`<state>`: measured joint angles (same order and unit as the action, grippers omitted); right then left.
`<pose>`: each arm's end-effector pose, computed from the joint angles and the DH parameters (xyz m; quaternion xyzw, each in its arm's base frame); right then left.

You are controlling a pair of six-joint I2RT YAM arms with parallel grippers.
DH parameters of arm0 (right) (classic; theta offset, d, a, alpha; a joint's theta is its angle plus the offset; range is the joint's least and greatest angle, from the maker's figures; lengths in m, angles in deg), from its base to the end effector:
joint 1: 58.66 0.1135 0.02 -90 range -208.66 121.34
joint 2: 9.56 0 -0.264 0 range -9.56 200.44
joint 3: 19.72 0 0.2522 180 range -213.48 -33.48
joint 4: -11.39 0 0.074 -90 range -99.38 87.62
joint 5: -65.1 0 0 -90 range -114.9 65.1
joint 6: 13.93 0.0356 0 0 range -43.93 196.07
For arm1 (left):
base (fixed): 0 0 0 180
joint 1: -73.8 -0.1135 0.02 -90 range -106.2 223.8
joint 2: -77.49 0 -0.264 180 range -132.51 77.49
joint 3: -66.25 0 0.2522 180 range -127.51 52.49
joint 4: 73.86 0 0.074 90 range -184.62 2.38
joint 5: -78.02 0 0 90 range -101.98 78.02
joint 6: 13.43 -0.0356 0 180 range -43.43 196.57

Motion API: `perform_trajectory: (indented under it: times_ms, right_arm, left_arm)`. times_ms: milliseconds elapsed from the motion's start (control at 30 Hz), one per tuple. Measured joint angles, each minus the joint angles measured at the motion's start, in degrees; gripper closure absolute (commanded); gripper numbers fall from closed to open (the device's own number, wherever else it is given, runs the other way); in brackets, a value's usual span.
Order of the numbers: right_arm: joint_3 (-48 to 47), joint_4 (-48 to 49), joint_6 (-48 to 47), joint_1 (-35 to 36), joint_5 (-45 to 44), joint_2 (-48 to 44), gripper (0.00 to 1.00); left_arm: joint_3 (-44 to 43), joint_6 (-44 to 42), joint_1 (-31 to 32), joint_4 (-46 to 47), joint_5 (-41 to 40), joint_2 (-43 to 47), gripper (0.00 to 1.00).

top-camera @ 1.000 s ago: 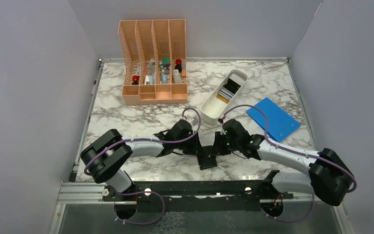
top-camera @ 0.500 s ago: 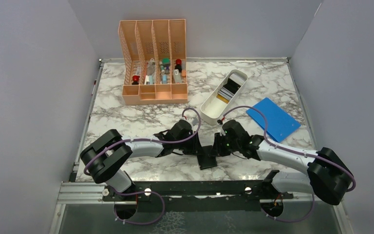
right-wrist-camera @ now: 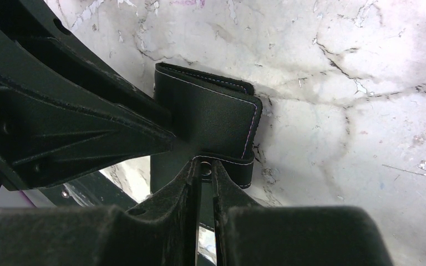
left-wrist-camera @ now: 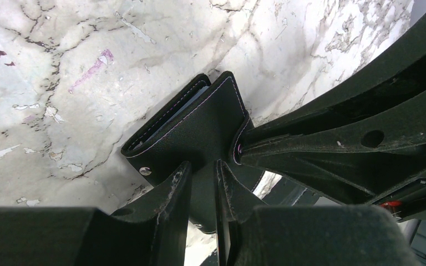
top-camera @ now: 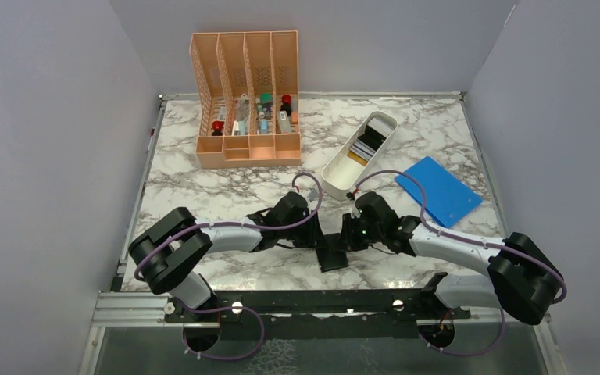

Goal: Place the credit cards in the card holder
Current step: Close the card holder at the center of the board.

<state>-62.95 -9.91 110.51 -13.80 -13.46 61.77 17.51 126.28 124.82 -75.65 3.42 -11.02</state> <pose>0.1572 0.1664 0.1621 -0.1192 0.9262 0.2922 0.2061 0.1738 -0.2299 0.1442 0.0653 0.9031 -0.3910 0.1652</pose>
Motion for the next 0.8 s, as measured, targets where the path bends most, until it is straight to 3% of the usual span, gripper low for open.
perform_trajectory:
  times_ms: [800]
  right_arm:
    - [-0.13,0.09,-1.09,0.11,0.20,0.42,0.87]
  left_arm:
    - [0.00,0.24,0.00,0.02,-0.02,-0.02,0.75]
